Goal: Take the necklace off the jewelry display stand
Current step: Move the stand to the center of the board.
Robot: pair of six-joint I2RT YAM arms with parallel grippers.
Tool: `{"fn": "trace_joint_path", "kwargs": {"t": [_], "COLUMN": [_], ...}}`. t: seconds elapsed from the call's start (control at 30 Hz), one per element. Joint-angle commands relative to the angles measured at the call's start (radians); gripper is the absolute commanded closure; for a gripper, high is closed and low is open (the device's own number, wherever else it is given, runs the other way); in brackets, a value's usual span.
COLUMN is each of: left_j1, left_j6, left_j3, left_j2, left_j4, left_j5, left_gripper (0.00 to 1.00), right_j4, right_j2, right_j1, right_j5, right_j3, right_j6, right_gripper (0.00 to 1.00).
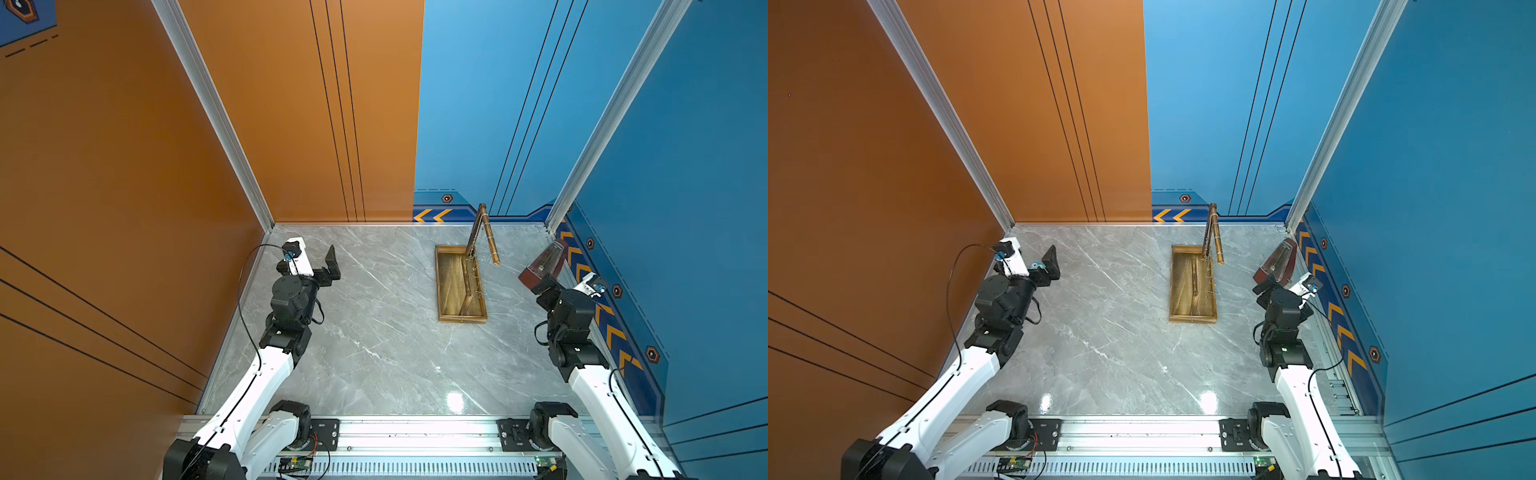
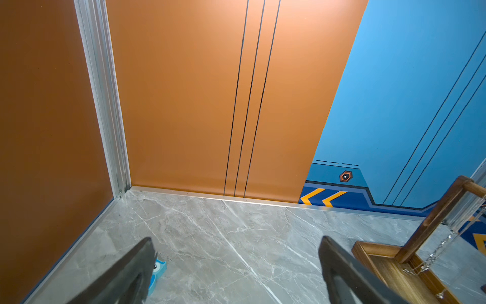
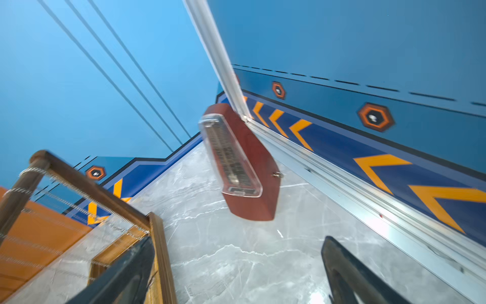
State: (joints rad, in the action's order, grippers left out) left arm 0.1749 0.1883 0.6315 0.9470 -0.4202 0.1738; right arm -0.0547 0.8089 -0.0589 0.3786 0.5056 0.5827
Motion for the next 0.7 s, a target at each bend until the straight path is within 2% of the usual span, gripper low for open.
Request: {"fn": "trace_joint_path", "kwargs": {"t": [0.0, 0.13, 0.2, 0.27, 0.33, 0.4, 0.57, 0.67], "left_j1": [-0.022, -0.028, -0.007, 0.069, 0.172, 0.27, 0.474, 0.507], "left_j6": [0.112, 0.158, 0.152, 0.093, 0.044, 0.014, -0.078, -0.078], "left_j3": [0.047, 0.11, 0.156, 0.224, 0.279, 0.335, 0.507, 0.518], "left_j2": [0.001, 0.076, 0.104, 0.127, 0.154, 0.179, 0.252, 0.276], "left_j4": [0.19, 0.245, 0.303, 0.412, 0.501, 0.573, 0.794, 0.837], "left_j5": [-0.093, -0.216, -0.227, -0.168, -0.094, -0.039, 0.071, 0.069], "left_gripper": [0.02, 0.02, 0.02, 0.02, 0.02, 0.02, 0.02, 0.02], "right_j4": [0.18, 0.245, 0.278, 0.301, 0.323, 0.381, 0.632, 0.736], "right_j2": [-0.02, -0.008, 0.0, -0.007, -0.015, 0.022, 0.256, 0.351], "right_j1": [-0.045, -0.065, -0.059, 0.0, 0.11, 0.266, 0.609, 0.75], "right_j5": [0.0, -0.035, -0.073, -0.079, -0.031, 0.055, 0.278, 0.391], "right_j3": [0.023, 0.053, 0.091, 0.136, 0.205, 0.32, 0.701, 0.872], "right_j6": [0.144, 0.142, 0.102, 0.047, -0.013, -0.08, -0.213, -0.251], "right_gripper": [0.0, 0.01, 0.11, 0.19, 0.2, 0.19, 0.19, 0.19]}}
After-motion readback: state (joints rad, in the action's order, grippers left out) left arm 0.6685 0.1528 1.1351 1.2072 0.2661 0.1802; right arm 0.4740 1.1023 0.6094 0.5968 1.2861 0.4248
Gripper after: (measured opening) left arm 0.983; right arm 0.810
